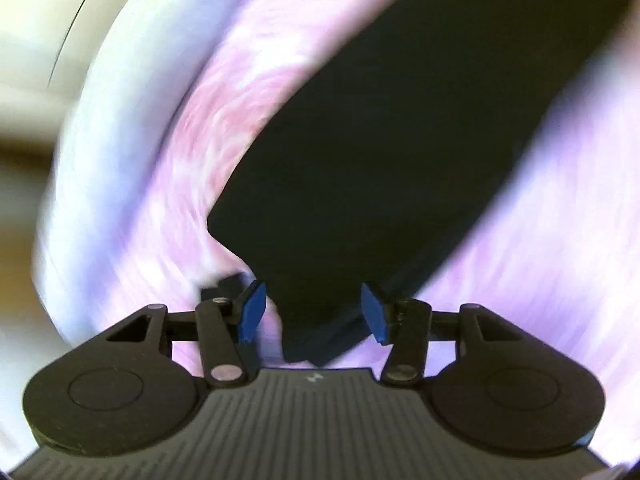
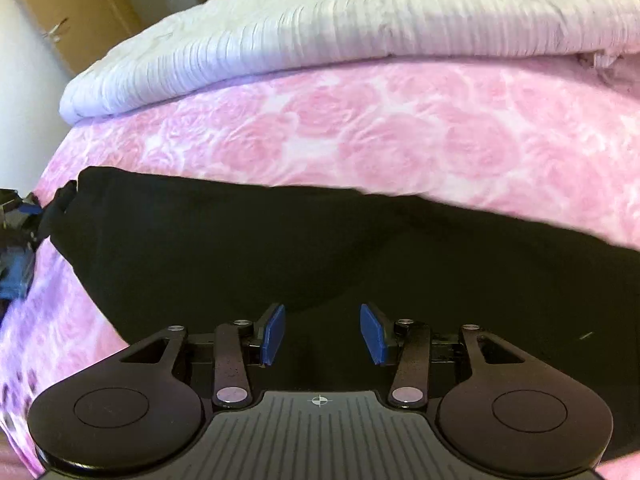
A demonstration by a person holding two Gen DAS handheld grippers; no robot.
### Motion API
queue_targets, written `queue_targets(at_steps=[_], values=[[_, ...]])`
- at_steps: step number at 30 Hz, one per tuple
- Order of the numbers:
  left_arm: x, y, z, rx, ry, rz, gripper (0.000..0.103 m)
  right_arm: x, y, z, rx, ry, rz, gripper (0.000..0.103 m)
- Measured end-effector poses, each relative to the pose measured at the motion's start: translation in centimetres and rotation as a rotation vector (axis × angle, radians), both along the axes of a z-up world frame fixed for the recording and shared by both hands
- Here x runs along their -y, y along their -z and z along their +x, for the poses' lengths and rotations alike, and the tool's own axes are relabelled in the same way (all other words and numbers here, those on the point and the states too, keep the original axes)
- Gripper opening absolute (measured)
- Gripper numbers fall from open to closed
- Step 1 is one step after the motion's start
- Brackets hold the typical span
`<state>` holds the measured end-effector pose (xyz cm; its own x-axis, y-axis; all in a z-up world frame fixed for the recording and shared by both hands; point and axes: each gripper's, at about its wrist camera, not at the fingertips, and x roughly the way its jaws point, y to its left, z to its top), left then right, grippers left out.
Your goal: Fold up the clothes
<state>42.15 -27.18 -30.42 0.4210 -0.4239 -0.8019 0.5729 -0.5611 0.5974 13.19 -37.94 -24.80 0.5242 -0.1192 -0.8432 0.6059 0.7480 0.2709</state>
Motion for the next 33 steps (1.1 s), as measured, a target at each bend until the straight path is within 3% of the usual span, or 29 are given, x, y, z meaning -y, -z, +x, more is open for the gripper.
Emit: queue_targets(at_steps=[3, 5, 7, 8, 9, 12, 14, 16, 19, 20, 21, 25, 28, 31, 33], values=[[-2.8, 2.4, 1.5, 0.074, 0.177, 0.016, 0.041, -2.7, 1.0, 3.0, -0.034, 0.008, 0.017, 0.046], [-3.1, 3.7, 2.3, 0.104, 0.214, 0.004, 0.037, -4.0, 1.8, 4.9, -0.060, 0.029, 0.043, 0.046], [-3.3, 4.8, 3.0, 0.121, 0.237, -0.003, 0.026, -5.2, 2.3, 6.6, -0.069, 0.028, 0.057, 0.046], [-3.3, 5.3, 3.3, 0.126, 0.243, -0.006, 0.007, -5.6, 2.4, 7.2, -0.074, 0.015, 0.055, 0.046], [-3.3, 5.6, 3.8, 0.124, 0.236, -0.011, 0.002, -5.8, 2.6, 7.8, -0.084, 0.000, 0.050, 0.046], [-4.3, 4.5, 4.4, 0.093, 0.158, -0.064, 0.001, -5.9, 2.9, 9.0, -0.119, -0.039, 0.031, 0.046], [-5.6, 4.5, 4.1, 0.076, 0.141, -0.039, 0.001, -5.2, 2.7, 8.5, -0.118, -0.024, 0.027, 0.046], [-6.2, 5.2, 3.7, 0.069, 0.133, 0.007, 0.003, -4.4, 2.5, 7.9, -0.117, -0.010, 0.024, 0.046], [-5.9, 5.3, 3.4, 0.056, 0.085, 0.063, 0.018, -3.3, 2.2, 7.1, -0.116, 0.012, 0.019, 0.046], [-5.7, 4.8, 3.7, 0.049, 0.049, 0.067, 0.032, -2.9, 2.1, 6.8, -0.115, 0.019, 0.017, 0.046], [-5.4, 4.2, 4.0, 0.041, 0.014, 0.071, 0.039, -2.5, 1.9, 6.5, -0.115, 0.027, 0.015, 0.046], [-4.4, 0.1, 5.3, -0.066, -0.089, 0.057, 0.039, -0.9, 1.4, 5.0, -0.128, 0.037, -0.015, 0.046], [-2.1, -2.7, 5.6, -0.169, -0.081, 0.024, 0.046, 0.5, 1.4, 3.9, -0.163, -0.005, -0.079, 0.046], [2.0, -3.0, 4.8, -0.216, -0.066, -0.003, 0.049, 2.2, 1.7, 4.2, -0.193, -0.086, -0.165, 0.046], [5.0, -2.2, 4.1, -0.225, -0.060, -0.019, 0.049, 3.1, 2.5, 5.5, -0.256, -0.209, -0.259, 0.046]])
